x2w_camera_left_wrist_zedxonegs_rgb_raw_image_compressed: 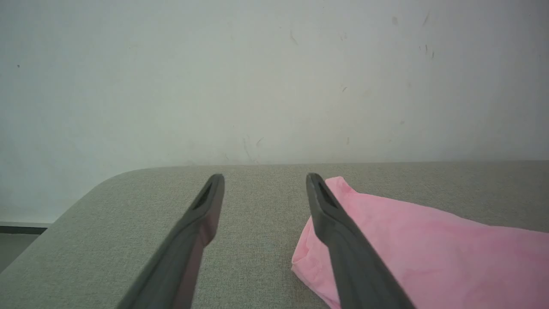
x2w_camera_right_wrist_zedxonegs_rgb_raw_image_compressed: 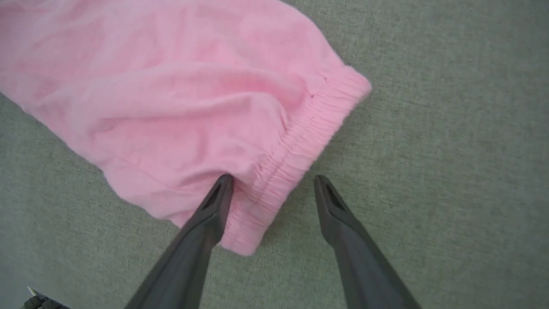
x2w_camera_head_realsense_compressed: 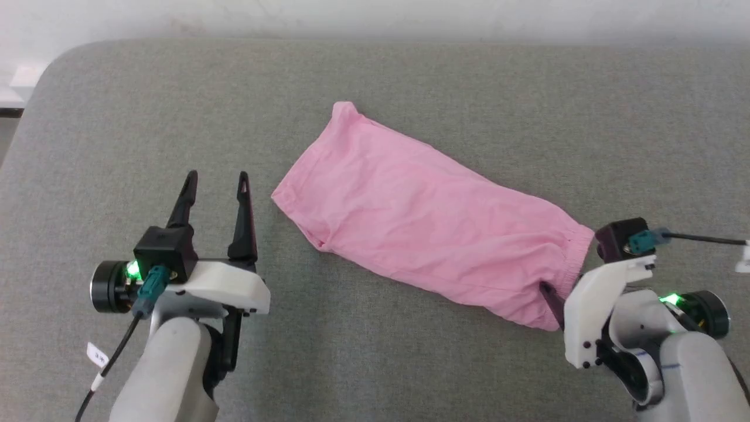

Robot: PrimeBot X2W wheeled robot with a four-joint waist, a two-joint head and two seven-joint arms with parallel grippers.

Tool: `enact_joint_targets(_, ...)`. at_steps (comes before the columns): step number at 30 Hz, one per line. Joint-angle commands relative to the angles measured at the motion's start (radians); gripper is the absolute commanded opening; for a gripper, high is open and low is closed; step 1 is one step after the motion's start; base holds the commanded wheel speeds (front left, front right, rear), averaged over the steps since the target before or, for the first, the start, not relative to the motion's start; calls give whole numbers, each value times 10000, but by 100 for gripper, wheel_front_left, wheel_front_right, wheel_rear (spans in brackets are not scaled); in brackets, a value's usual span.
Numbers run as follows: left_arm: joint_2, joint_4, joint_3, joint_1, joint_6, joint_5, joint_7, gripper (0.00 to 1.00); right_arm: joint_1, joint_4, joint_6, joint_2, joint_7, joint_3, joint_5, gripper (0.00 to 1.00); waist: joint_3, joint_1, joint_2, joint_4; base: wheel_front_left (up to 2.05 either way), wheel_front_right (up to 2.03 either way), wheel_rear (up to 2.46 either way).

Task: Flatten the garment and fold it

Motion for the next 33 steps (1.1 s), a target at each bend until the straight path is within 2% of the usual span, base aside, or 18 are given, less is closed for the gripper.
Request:
enact_joint_targets(1,1,-92,-5,174,56,-84,45,100,-263,350,-7,41,-88,8,-148,100,86,1,0,88,0,0,0)
enact_joint_targets(13,-76,-69,-182,305,30,-251,174,100,-1413,3384,-7,86,-601,914,-488,100,288,1,0,359,0,0,0)
enact_joint_targets(14,-72,-47,-196,319,22,-267,195,100,-1446,3535,-7,86,-566,969,-456,48,267,1,0,356,0,0,0)
enact_joint_targets(15,-66,-24,-207,325,18,-276,206,100,-1478,3641,-7,86,-561,1035,-419,17,245,1,0,346,0,0,0)
enact_joint_targets(16,-64,6,-225,321,3,-294,238,100,-1507,3712,-7,85,-573,1082,-373,0,220,1,0,335,0,0,0)
enact_joint_targets(19,-68,47,-267,252,-49,-340,342,100,-1570,3771,-7,13,-627,1120,-231,0,190,1,0,307,0,0,0)
enact_joint_targets(23,-110,257,-423,-151,-279,-567,1074,100,-1692,3611,-7,-186,-903,1019,138,0,218,1,0,211,0,0,0)
enact_joint_targets(30,-247,1587,-760,-1861,-756,-1167,3801,100,-1838,2845,-7,-492,-1091,1292,816,0,621,1,0,-125,0,0,0)
enact_joint_targets(33,-259,2396,-815,-2558,-798,-1385,5012,100,-1892,2519,-7,-578,-1119,1526,1045,0,838,1,0,-352,0,0,0)
